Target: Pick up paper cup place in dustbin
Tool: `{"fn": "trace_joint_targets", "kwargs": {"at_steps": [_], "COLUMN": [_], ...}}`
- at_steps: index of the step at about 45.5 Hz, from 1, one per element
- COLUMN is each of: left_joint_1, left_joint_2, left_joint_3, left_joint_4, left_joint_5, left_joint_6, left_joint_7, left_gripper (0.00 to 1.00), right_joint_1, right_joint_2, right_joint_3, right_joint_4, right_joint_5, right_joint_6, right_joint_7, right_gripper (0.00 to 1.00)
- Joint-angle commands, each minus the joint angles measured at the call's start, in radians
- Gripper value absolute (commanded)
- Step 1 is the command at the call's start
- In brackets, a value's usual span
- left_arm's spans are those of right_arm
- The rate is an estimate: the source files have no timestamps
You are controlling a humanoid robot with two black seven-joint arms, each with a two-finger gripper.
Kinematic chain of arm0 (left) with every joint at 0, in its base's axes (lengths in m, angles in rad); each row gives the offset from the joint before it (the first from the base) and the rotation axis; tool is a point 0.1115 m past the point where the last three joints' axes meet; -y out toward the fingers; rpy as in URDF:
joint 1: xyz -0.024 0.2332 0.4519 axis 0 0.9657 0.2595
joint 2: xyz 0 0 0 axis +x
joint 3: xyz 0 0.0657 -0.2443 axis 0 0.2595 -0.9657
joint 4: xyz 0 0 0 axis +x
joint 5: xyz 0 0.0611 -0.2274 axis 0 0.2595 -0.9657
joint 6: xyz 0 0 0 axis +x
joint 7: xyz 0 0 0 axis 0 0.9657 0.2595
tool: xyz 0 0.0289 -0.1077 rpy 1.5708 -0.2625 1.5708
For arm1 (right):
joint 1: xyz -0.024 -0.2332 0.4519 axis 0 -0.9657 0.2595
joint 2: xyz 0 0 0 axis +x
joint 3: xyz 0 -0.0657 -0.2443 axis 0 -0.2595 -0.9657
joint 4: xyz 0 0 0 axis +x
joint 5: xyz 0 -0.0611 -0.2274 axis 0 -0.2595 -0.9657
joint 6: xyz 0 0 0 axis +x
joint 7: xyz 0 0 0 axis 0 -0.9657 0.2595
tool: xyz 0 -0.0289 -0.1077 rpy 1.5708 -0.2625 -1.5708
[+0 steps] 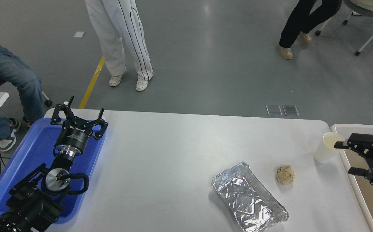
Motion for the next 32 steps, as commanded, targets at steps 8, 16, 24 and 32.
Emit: {"fn": "trace_joint_targets", "kwargs": {"at_steps": [8, 16, 24, 32], "left_joint_1": [0.0, 0.0, 0.0, 0.0], "left_joint_2": [-0.001, 0.001, 0.001, 0.001], "left_joint_3": [0.0, 0.0, 0.0, 0.0], "left_joint_4": [-0.001, 0.0, 0.0, 0.0], "left_joint_5": [0.0, 0.0, 0.0, 0.0], "left_joint_6": [0.0, 0.0, 0.0, 0.0], "left_joint_7": [0.0, 0.0, 0.0, 0.0], "left_gripper": [1.0, 1.0, 1.0, 1.0], "right_joint_1": [0.36, 0.56, 0.738, 0.785], "right_joint_2": [0.183, 0.269, 0.324, 0.387], "right_joint_3": [-0.363, -0.458, -0.528, -0.522], "right_joint_4": [0.009, 0.018, 0.045, 0.102], "right_joint_5": [-0.129, -0.278, -0.292, -0.363], "right_joint_6": [0.145, 0.251, 0.266, 0.266], "right_joint_7": [-0.004, -0.006, -0.006, -0.006], "right_gripper": [1.0, 1.0, 1.0, 1.0]}}
